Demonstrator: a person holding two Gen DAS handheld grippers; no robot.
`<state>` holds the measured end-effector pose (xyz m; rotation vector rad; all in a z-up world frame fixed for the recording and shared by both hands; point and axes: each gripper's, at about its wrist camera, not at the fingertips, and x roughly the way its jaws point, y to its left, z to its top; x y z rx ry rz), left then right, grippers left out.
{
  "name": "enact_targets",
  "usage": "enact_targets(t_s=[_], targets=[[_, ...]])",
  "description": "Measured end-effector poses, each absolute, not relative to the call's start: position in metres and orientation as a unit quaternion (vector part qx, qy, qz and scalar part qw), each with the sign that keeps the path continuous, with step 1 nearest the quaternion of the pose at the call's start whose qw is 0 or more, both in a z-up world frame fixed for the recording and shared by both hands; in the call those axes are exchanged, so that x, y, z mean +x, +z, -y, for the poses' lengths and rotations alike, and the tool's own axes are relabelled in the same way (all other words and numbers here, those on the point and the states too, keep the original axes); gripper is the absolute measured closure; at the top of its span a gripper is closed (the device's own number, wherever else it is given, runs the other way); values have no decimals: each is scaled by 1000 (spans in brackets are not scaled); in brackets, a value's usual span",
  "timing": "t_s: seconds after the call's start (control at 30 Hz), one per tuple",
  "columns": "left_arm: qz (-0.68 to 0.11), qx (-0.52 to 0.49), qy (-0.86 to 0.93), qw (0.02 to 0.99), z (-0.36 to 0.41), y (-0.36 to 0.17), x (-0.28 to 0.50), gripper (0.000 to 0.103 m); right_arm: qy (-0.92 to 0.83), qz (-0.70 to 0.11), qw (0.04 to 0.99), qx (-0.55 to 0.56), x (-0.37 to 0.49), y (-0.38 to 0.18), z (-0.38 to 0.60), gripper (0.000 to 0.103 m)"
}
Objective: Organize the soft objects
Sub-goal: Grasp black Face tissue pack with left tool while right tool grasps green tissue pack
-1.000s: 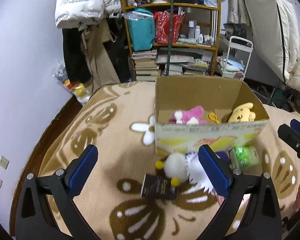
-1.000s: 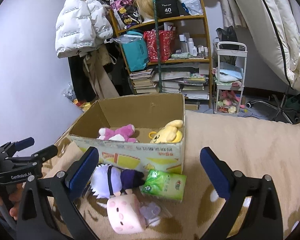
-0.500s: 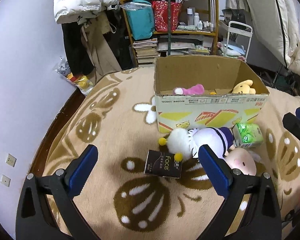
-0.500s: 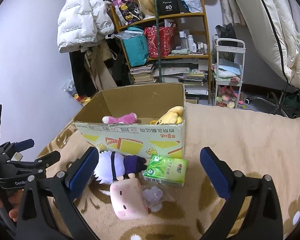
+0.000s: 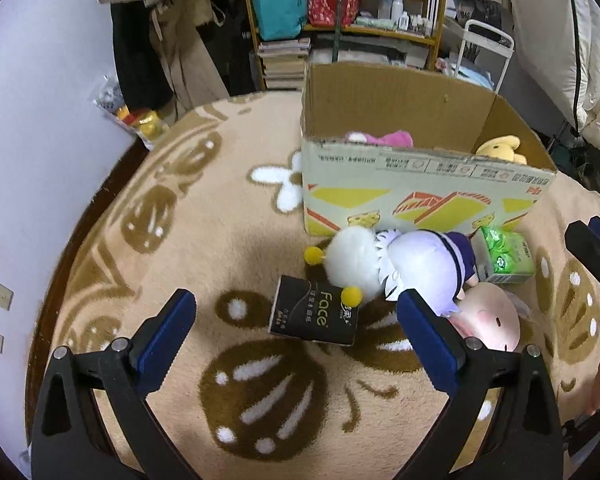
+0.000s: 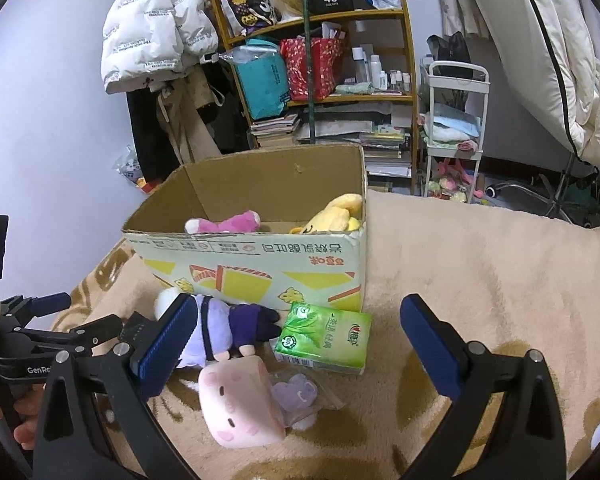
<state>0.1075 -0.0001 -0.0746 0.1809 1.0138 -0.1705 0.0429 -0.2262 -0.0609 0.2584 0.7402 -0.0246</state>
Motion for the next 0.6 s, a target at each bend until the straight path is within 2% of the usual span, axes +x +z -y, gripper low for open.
enact_targets(t_s=[0.3, 0.6], targets=[[-542, 83, -91, 832, -1, -102, 128, 4, -19, -380, 916, 129, 57, -76, 231, 0], [-563, 93, -83, 817, 2, -120, 137, 4, -14, -416, 899, 135, 74, -98, 235, 0]])
